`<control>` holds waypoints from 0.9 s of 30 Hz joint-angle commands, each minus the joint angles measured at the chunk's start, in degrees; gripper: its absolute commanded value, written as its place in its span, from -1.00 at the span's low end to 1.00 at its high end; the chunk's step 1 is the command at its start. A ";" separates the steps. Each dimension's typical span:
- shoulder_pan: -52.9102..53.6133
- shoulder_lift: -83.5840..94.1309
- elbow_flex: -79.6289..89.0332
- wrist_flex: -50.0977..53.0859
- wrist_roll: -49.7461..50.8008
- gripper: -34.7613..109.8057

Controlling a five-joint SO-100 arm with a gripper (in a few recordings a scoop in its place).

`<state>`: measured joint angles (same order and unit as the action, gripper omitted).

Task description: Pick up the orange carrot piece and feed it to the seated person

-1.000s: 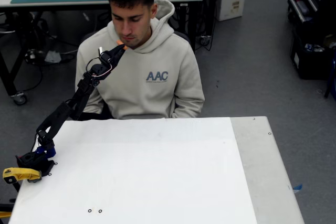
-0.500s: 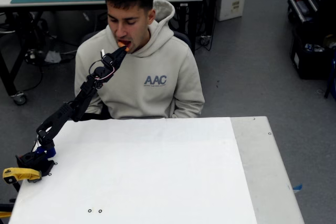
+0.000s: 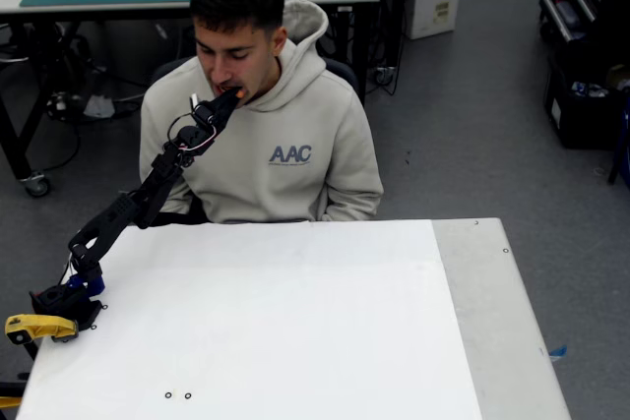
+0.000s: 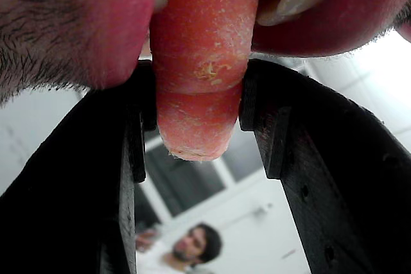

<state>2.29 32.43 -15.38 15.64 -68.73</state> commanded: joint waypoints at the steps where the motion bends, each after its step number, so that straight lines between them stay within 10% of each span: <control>1: -0.26 3.08 -3.78 -1.32 -0.70 -0.55; 27: 5.71 3.16 -3.87 -1.41 -0.62 -0.13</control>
<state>4.31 32.52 -15.38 15.64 -68.91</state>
